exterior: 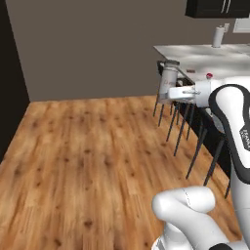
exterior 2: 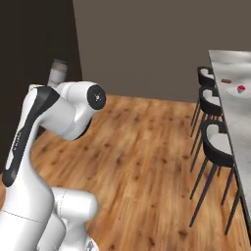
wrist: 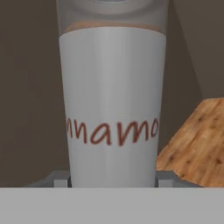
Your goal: Take the cinnamon bottle from the cabinet and place it on the dining table, next to the plate with the cupcake. Then take the chocolate from the dining counter and place it on the cupcake plate.
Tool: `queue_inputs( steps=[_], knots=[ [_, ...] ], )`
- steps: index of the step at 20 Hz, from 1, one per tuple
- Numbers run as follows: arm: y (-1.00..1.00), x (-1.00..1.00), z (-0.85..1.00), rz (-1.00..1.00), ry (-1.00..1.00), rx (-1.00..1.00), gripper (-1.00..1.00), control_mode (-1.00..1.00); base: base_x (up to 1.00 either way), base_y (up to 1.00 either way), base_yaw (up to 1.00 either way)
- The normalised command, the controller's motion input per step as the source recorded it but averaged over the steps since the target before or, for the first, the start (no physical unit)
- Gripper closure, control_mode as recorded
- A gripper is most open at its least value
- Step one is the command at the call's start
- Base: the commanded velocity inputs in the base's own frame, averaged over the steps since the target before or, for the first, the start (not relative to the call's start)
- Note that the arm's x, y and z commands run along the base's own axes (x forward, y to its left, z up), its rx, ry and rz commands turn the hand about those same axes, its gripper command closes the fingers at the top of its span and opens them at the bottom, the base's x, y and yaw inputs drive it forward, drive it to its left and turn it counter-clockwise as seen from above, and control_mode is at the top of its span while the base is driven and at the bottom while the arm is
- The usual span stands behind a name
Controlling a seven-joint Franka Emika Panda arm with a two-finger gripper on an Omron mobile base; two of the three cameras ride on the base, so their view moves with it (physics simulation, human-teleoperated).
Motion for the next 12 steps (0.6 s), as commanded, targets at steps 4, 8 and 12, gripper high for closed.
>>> queue_inputs(
  steps=[4, 8, 12],
  knots=[
    [0.0, 0.0, 0.0, 0.0, 0.0, 0.0, 1.0, 1.0, 0.72, 0.37, -0.38],
    [0.0, 0.0, 0.0, 0.0, 0.0, 0.0, 1.0, 1.0, 0.74, 0.37, -0.36],
    [0.0, 0.0, 0.0, 0.0, 0.0, 0.0, 1.0, 1.0, 0.74, 0.37, -0.36]
  ],
)
